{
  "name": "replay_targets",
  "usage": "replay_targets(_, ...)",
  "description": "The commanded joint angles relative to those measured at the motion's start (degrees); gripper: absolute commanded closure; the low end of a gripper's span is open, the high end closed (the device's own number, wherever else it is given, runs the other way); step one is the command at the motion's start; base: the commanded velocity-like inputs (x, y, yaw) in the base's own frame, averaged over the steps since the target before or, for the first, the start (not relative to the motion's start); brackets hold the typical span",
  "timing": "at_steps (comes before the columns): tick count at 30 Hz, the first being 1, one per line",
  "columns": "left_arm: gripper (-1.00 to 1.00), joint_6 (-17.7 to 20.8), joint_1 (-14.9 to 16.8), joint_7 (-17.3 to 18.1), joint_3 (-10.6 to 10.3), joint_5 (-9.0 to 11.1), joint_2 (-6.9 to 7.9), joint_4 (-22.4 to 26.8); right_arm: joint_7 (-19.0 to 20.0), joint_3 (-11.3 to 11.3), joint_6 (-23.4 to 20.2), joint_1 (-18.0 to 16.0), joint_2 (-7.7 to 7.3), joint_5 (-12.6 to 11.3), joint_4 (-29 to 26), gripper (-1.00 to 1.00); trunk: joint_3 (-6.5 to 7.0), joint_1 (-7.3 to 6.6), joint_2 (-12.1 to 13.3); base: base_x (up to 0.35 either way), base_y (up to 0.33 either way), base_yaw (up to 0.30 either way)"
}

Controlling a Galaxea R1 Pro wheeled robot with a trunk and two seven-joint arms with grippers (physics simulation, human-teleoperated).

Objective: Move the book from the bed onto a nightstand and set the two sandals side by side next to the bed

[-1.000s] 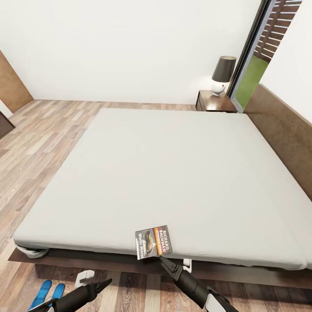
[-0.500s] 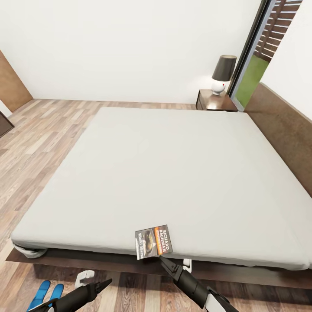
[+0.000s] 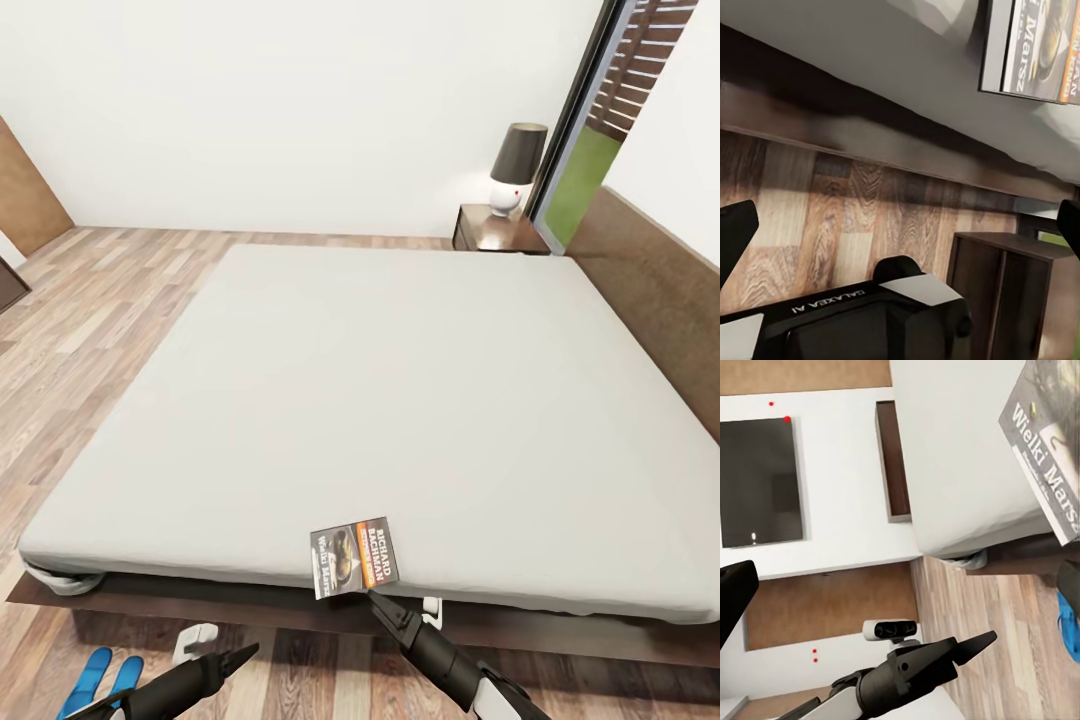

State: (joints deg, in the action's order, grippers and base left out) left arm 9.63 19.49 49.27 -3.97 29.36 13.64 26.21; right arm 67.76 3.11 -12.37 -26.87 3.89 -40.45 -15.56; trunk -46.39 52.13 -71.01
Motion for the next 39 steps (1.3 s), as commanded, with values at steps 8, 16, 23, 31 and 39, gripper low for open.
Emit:
replay_targets(8, -1.00, 0.5, 0.0, 0.0, -0.3, 0.6, 0.07, 0.1, 0.1, 0.4, -0.5, 0.0, -0.01, -0.6, 0.0, -1.00, -1.48, 1.76, -3.2, 0.000, 0.000, 0.000)
replay_targets(16, -1.00, 0.5, 0.0, 0.0, -0.3, 0.6, 0.07, 0.1, 0.0, 0.6, -0.5, 0.0, 1.12, -0.4, 2.8, -1.00, -2.91, 3.52, -6.5, 0.000, 0.000, 0.000)
replay_targets(23, -1.00, 0.5, 0.0, 0.0, -0.3, 0.6, 0.07, 0.0, 0.0, 0.6, -0.5, 0.0, 1.20, -0.4, 2.9, -1.00, -4.17, 5.06, -9.3, 0.000, 0.000, 0.000)
replay_targets(31, -1.00, 0.5, 0.0, 0.0, -0.3, 0.6, 0.07, 0.0, 0.1, 0.4, -0.5, 0.0, 1.20, -0.5, 2.9, -1.00, -5.61, 6.81, -12.5, 0.000, 0.000, 0.000)
replay_targets(39, -1.00, 0.5, 0.0, 0.0, -0.3, 0.6, 0.07, 0.1, 0.1, 0.3, 2.6, 0.0, 1.20, -6.6, 6.1, -1.00, -7.04, 8.57, -15.7, 0.000, 0.000, 0.000)
